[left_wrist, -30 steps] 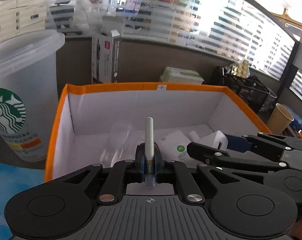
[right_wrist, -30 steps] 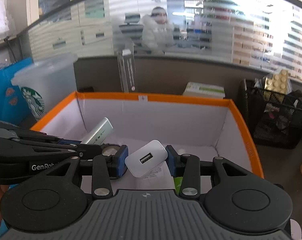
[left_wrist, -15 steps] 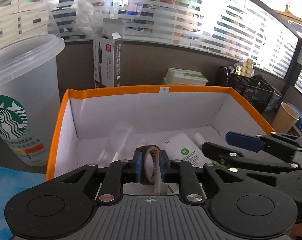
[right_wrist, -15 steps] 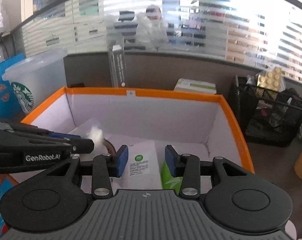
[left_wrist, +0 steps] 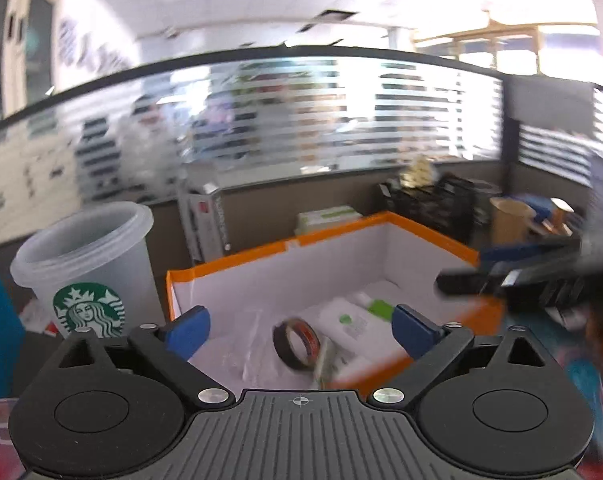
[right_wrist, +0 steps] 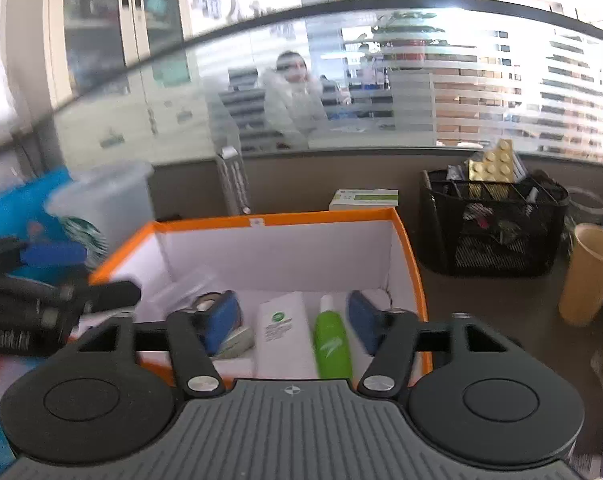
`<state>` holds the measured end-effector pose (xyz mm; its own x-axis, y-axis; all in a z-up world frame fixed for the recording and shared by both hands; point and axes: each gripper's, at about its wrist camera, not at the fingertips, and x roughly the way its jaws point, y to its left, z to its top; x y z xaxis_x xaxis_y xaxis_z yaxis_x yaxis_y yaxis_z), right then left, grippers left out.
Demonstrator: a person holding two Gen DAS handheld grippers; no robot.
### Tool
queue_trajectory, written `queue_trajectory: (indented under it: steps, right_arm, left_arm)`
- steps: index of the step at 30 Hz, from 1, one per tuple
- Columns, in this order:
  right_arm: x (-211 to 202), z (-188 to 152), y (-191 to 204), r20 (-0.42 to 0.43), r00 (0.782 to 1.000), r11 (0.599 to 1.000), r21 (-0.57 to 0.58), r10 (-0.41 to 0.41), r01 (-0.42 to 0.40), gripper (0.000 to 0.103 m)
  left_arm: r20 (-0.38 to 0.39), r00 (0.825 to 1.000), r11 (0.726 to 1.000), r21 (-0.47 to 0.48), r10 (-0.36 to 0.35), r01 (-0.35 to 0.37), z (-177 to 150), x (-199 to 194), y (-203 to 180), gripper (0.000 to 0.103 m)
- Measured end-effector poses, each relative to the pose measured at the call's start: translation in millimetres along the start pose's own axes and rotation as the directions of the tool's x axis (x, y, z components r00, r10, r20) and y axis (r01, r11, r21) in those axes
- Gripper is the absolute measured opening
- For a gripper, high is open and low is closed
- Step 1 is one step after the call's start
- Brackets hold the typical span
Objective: Organize rigid objects
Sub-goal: 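Withdraw both open tools from the box toward the pens on the mat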
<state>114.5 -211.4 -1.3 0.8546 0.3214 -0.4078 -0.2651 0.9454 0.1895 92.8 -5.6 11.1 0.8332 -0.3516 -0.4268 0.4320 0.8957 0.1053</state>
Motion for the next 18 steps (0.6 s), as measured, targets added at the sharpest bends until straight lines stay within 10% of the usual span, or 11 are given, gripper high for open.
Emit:
queue_trajectory:
  steps: [4, 18]
  right_arm:
    - [-45, -24, 1, 0.016, 1.0, 0.997, -0.077, -0.022, 0.023, 0.103]
    - [-47, -94, -22, -0.114, 0.985, 0.989, 0.093, 0.128, -0.118, 0.103]
  left_arm:
    - [-0.069, 0.996, 0.997, 0.048, -0.056, 0.059, -34, -11, -6, 0.1]
    - [-0.167, 0.961, 0.953, 0.177, -0.219, 0.247, -86, 0, -23, 0.1]
